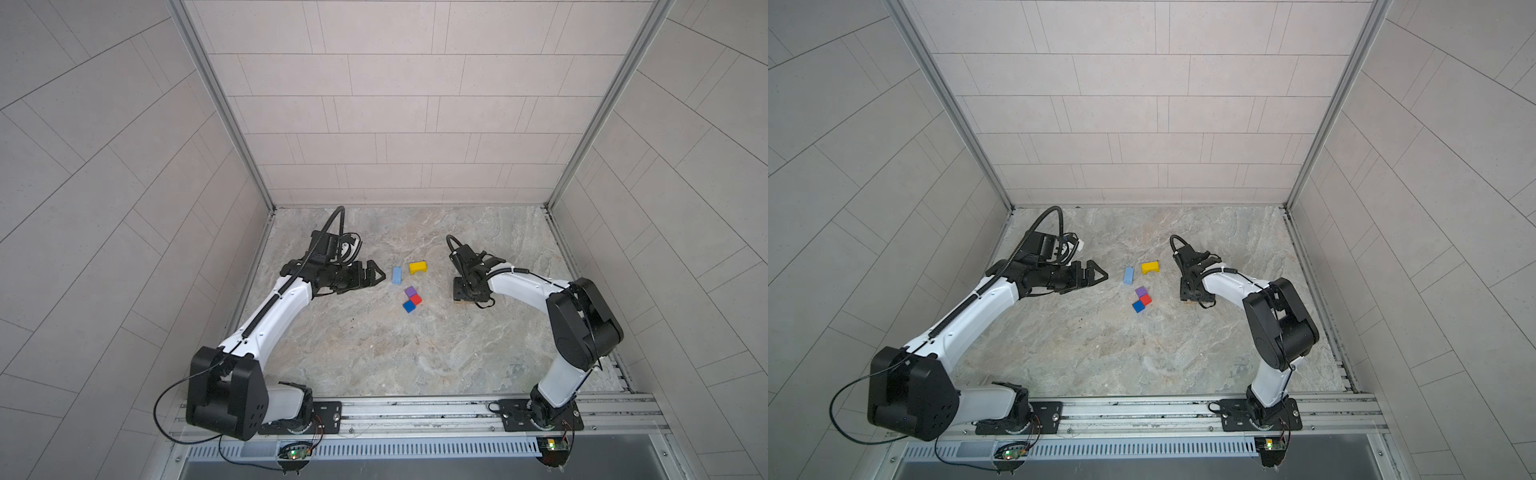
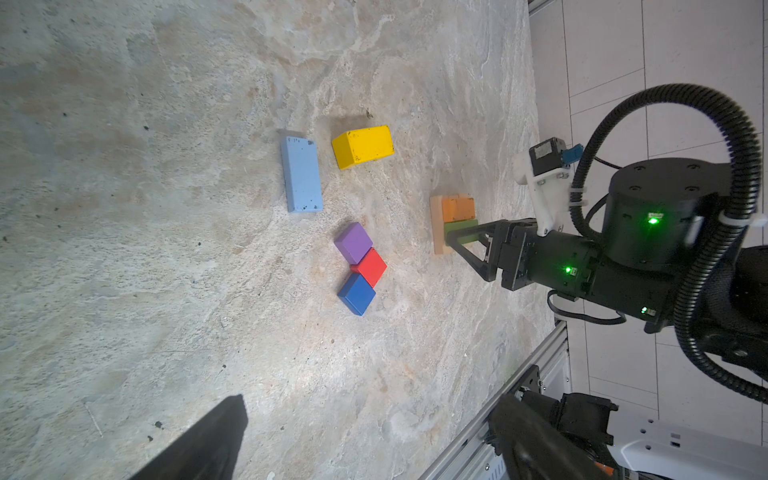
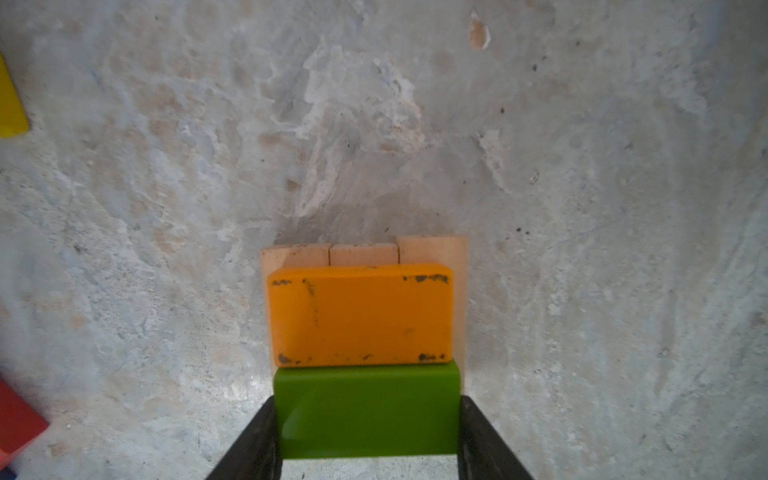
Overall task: Build the wood block tower
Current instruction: 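Lower the green block beside the orange block on the wood blocks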
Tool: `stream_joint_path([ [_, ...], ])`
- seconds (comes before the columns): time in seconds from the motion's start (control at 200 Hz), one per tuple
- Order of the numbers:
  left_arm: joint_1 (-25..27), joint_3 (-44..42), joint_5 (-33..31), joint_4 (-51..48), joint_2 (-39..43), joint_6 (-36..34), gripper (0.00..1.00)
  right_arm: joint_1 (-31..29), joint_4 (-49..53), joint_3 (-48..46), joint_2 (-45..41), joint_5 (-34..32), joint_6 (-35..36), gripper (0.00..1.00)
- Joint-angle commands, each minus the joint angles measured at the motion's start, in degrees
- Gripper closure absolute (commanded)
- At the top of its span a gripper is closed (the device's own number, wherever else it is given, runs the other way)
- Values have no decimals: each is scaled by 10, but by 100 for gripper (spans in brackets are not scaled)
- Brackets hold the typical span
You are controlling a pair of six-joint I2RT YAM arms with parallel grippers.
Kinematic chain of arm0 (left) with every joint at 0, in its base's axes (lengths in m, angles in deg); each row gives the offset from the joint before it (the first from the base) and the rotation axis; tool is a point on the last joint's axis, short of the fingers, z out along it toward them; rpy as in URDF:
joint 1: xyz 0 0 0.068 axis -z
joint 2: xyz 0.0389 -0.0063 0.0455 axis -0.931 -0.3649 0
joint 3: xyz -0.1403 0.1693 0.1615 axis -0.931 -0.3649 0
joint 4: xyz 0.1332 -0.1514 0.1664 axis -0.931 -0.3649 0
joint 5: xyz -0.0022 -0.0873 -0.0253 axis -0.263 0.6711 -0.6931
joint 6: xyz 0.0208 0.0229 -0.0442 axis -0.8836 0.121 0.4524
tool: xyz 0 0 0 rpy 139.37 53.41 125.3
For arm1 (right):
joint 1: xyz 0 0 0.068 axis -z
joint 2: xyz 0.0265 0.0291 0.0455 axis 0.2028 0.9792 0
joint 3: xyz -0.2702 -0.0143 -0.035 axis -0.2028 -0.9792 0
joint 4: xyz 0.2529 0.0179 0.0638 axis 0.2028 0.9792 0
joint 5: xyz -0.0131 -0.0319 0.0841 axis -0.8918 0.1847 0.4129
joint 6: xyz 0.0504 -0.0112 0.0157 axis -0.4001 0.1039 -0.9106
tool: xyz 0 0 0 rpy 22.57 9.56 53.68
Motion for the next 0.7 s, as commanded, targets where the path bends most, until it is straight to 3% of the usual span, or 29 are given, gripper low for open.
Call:
stream_joint_path([
  [0.0,-4,-5,2,3,13,-4,0,2,7,3,8,-10,-2,53],
  [0.696,-4,-5,2,3,14,-4,0,2,1,4,14,0,-3,45],
])
